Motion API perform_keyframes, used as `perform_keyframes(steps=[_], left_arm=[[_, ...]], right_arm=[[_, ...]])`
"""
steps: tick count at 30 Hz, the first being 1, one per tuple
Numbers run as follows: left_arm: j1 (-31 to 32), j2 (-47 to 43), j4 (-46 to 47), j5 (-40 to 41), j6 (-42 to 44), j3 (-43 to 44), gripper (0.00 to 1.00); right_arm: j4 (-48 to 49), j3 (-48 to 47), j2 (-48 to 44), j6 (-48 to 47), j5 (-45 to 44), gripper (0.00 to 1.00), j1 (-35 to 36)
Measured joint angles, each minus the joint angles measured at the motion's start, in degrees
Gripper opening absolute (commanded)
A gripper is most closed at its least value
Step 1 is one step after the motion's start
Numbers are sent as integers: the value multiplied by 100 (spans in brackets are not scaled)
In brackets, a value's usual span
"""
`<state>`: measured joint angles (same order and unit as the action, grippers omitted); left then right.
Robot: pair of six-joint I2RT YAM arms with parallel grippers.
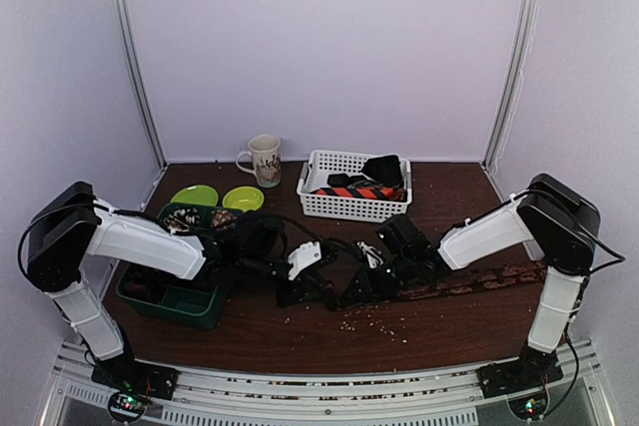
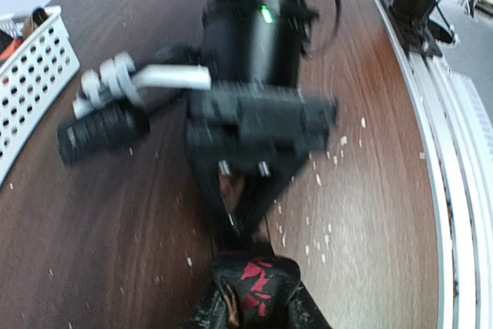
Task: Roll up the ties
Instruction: Fold the tie at the center of the board.
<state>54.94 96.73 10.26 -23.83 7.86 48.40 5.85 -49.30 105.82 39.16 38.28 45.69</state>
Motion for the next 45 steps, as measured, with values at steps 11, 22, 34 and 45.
perform_keyframes(steps=[11, 22, 34, 45], left_arm=[[28, 518, 474, -63, -328, 385, 23], [343, 855, 164, 153, -195, 820, 25], [570, 1521, -4, 420, -116, 1333, 25], [570, 1711, -247, 501, -90, 1598, 25]], right_arm=[[422, 155, -74, 472, -13, 26, 111], [553, 927, -1244, 592, 50, 46, -503], [1550, 1467, -1281, 1362, 509, 47, -518], [1228, 1283, -1187, 1180, 507, 20, -446]])
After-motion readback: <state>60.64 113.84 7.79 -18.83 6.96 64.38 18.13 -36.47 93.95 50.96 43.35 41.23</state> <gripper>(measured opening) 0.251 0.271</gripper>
